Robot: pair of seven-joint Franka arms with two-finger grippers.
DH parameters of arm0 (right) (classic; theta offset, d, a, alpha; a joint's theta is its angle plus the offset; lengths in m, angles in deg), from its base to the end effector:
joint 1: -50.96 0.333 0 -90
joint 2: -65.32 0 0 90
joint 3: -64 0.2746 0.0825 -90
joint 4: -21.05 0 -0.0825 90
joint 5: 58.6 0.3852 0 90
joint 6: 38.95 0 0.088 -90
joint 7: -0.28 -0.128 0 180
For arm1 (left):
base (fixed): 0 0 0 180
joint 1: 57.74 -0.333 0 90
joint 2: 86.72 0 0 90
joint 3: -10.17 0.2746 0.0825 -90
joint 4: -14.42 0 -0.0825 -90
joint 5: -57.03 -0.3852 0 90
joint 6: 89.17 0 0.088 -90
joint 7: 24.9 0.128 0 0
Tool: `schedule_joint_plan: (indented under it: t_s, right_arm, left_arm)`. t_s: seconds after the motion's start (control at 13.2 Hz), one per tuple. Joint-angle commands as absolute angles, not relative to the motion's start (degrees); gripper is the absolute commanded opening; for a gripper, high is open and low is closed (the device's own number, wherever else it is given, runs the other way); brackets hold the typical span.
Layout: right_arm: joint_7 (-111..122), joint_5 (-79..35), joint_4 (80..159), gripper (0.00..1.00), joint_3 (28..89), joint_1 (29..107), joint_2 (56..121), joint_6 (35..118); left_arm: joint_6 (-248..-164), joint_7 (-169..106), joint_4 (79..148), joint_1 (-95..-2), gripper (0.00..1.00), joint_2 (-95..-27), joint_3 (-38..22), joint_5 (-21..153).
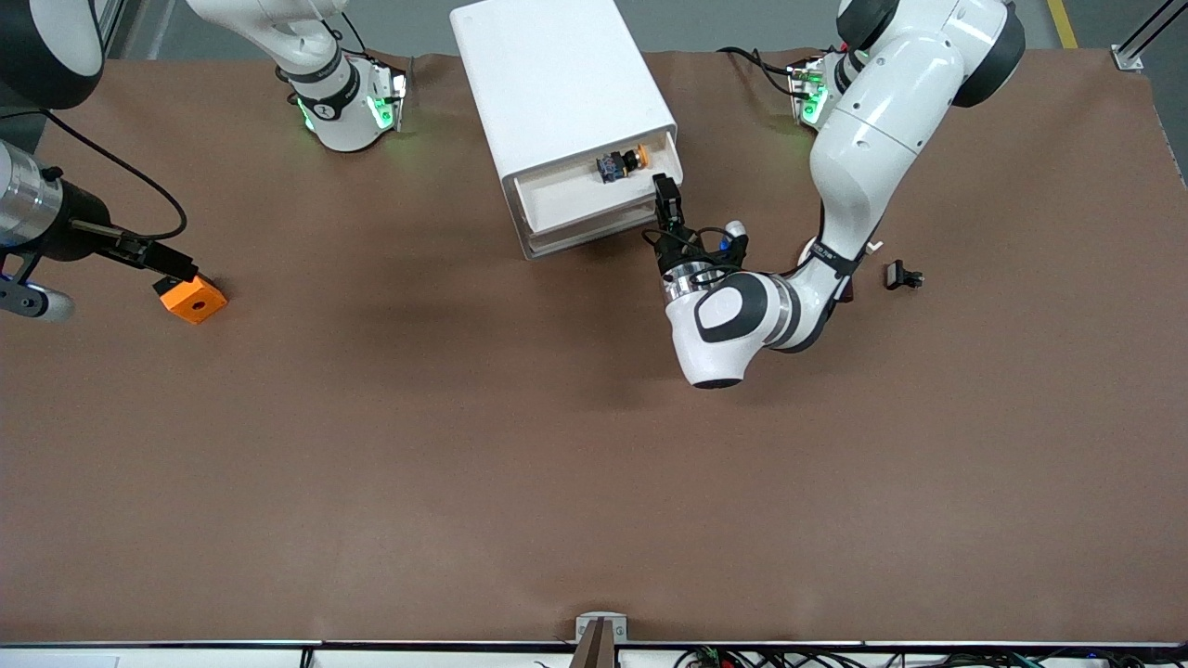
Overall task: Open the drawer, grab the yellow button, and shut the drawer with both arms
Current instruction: 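Pull the drawer open with the left gripper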
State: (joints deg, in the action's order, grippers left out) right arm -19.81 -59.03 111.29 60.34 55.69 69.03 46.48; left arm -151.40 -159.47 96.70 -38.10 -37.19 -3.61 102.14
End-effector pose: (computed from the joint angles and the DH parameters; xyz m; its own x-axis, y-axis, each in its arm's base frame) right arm 0.5580 0.0103 0.5179 0.9353 -0.3271 -0.1350 -0.3215 -0.9449 0.0618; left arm 0.4148 -0.3836 0.1903 -0.2047 0.9767 0.0640 0.0354 0.0728 -0.9967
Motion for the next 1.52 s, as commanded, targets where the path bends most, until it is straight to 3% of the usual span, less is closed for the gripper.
schedule_joint_plan:
  t_s: [0.0,0.61,1.29,1.36,1.44]
  right_arm:
    - [-20.9,-59.04,110.17,1.0,60.13,55.8,69.36,45.69]
    - [-23.26,-59.13,110.17,1.0,60.22,56.59,69.36,45.61]
    - [-44.77,-58.87,108.85,1.0,60.22,66.15,70.15,45.69]
    - [-48.46,-58.69,108.24,1.0,60.22,67.3,70.68,45.78]
    - [-51.8,-58.52,107.19,1.0,60.31,68.27,71.64,45.69]
  left_arm:
    - [-153.59,-159.99,95.11,-38.4,0.05,-37.15,-0.64,101.86]
    - [-153.59,-159.99,92.29,-39.37,0.05,-37.06,4.36,101.86]
    - [-153.59,-159.99,90.54,-41.48,0.06,-36.98,6.04,101.86]
    - [-153.59,-159.99,90.62,-41.48,0.09,-36.98,6.04,101.86]
    - [-153.59,-159.9,90.62,-41.4,0.26,-36.98,6.04,101.86]
